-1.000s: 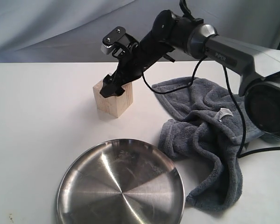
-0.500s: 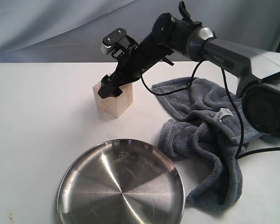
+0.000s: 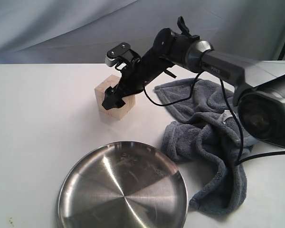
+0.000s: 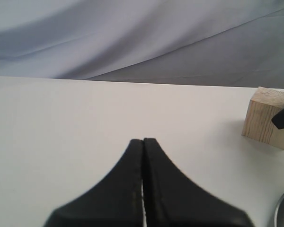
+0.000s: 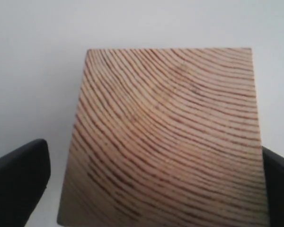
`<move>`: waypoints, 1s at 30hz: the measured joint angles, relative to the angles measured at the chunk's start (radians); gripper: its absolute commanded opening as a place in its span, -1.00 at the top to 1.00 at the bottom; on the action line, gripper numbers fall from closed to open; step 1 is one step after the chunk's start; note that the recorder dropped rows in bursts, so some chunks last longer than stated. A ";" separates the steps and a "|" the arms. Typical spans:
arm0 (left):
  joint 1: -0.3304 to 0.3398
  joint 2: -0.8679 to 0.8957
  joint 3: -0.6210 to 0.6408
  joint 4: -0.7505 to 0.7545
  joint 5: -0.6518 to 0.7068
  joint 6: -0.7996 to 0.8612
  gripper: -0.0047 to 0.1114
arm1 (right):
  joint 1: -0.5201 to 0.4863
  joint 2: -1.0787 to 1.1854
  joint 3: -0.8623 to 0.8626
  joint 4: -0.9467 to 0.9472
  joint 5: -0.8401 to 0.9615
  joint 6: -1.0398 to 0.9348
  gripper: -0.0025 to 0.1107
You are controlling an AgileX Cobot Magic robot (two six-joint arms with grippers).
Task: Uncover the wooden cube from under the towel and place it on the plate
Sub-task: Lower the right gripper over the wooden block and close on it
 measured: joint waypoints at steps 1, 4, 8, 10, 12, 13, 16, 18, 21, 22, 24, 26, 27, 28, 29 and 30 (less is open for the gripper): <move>0.000 0.000 0.000 0.000 0.000 0.000 0.92 | 0.000 0.009 0.000 0.000 -0.002 0.005 -0.90; 0.000 0.000 0.000 0.000 0.000 0.000 0.92 | 0.000 0.026 0.000 0.000 -0.010 0.013 -0.90; 0.000 0.000 0.000 0.000 0.000 0.000 0.92 | 0.000 0.030 0.000 0.003 -0.025 0.014 -0.90; 0.000 0.000 0.000 0.000 0.000 0.000 0.92 | 0.000 0.030 0.000 0.004 -0.042 0.016 -0.90; 0.000 0.000 0.000 0.000 0.000 0.000 0.92 | 0.000 0.030 0.000 0.004 -0.051 0.016 -0.90; 0.000 0.000 0.000 0.000 0.000 0.000 0.92 | 0.000 0.030 0.000 0.004 -0.053 0.016 -0.90; 0.000 0.000 0.000 0.000 0.000 0.000 0.92 | 0.000 0.030 0.000 0.004 -0.058 0.016 -0.89; 0.000 0.000 0.000 0.000 0.000 0.000 0.92 | 0.000 0.030 0.000 0.004 -0.058 0.016 -0.87; 0.000 0.000 0.000 0.000 0.000 0.000 0.92 | 0.000 0.030 0.000 0.004 -0.058 0.016 -0.77; 0.000 0.000 0.000 0.000 0.000 0.000 0.92 | 0.000 0.030 0.000 0.004 -0.058 0.016 -0.71; 0.000 0.000 0.000 0.000 0.000 0.000 0.92 | 0.000 0.030 0.000 0.004 -0.060 0.016 -0.56; 0.000 0.000 0.000 0.000 0.000 0.000 0.92 | 0.000 0.030 0.000 0.004 -0.060 0.016 -0.37; 0.000 0.000 0.000 0.000 0.000 0.000 0.92 | 0.000 0.030 0.000 0.004 -0.060 0.016 -0.30; 0.000 0.000 0.000 0.000 0.000 0.000 0.92 | 0.000 0.030 0.000 0.004 -0.060 0.016 -0.22; 0.000 0.000 0.000 0.000 0.000 0.000 0.92 | 0.000 0.030 0.000 0.004 -0.062 0.016 -0.14; 0.000 0.000 0.000 0.000 0.000 0.000 0.92 | 0.000 0.030 0.000 0.004 -0.062 0.016 -0.08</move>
